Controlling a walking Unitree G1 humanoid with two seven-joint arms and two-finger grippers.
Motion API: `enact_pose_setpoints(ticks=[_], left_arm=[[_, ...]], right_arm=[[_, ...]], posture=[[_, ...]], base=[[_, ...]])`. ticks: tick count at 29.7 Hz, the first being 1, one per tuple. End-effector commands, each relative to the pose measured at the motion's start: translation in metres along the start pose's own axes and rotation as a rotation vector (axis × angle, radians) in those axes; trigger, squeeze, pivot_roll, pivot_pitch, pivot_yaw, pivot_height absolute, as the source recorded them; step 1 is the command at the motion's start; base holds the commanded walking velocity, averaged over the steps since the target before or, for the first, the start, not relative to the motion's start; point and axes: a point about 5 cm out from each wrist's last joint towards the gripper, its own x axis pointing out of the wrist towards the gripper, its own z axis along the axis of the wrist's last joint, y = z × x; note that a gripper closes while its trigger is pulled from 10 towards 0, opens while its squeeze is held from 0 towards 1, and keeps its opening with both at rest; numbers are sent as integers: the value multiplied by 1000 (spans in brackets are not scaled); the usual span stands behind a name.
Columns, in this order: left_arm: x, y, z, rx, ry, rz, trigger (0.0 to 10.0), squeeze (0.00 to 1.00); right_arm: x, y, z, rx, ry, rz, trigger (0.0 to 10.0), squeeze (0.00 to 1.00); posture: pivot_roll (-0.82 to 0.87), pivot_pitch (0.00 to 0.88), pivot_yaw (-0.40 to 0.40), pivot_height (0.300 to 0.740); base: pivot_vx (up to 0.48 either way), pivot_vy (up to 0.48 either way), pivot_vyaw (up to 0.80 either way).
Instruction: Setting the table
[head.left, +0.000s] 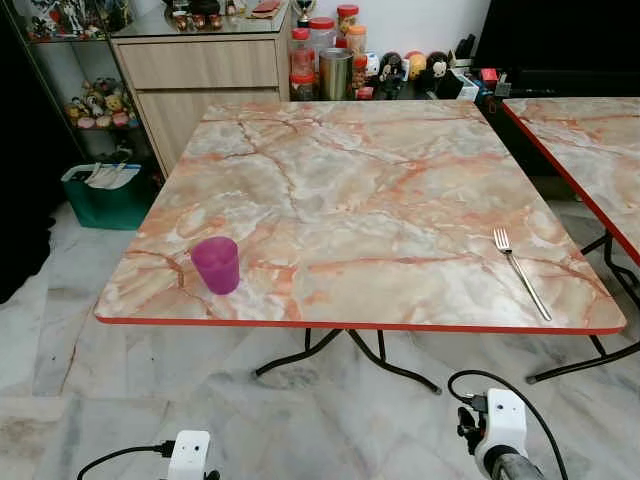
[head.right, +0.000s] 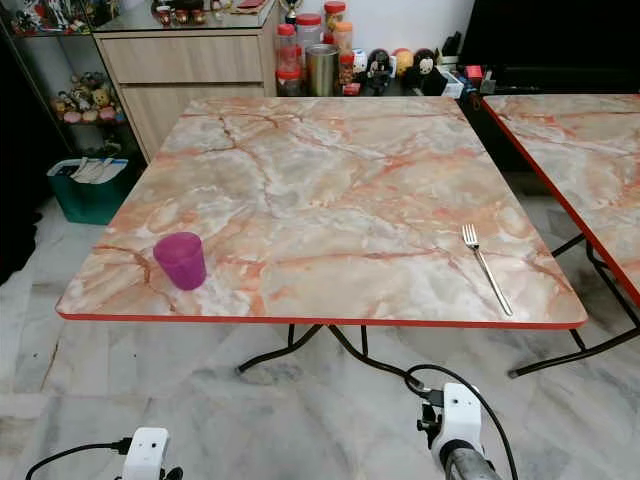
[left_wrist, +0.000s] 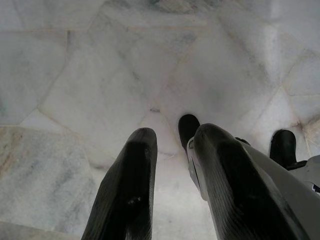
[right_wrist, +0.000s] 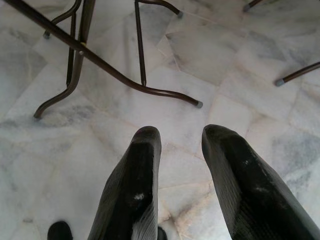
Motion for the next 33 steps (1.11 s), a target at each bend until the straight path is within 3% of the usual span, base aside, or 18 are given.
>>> enact_pose_setpoints(ticks=[1, 19, 21, 22, 23, 33], left_arm=[[0, 3, -2, 17, 20, 3, 10000, 0], [-1, 4, -3, 45, 30, -11, 10000, 0], [-1, 4, -3, 46, 29, -11, 10000, 0], [-1, 4, -3, 46, 28, -12, 10000, 0], [-1, 5, -2, 46, 28, -12, 10000, 0], [0, 4, -1, 40, 28, -10, 10000, 0]], right_arm=[[1, -1, 4, -24, -15, 4, 10000, 0], [0, 1, 6, -52, -50, 10, 10000, 0], [-2, -7, 21, -81, -170, 29, 10000, 0], [-12, -15, 40, -98, -329, 50, 10000, 0], [-15, -17, 45, -100, -363, 54, 10000, 0], [-22, -10, 58, -70, -440, 89, 10000, 0]], posture=[[15, 0, 10, 736], [-10, 0, 27, 736], [-11, 0, 28, 736], [-11, 0, 27, 736], [-11, 0, 27, 736], [-6, 0, 23, 736]], base=[[0, 0, 0], [0, 0, 0], [0, 0, 0], [0, 0, 0], [0, 0, 0], [0, 0, 0]])
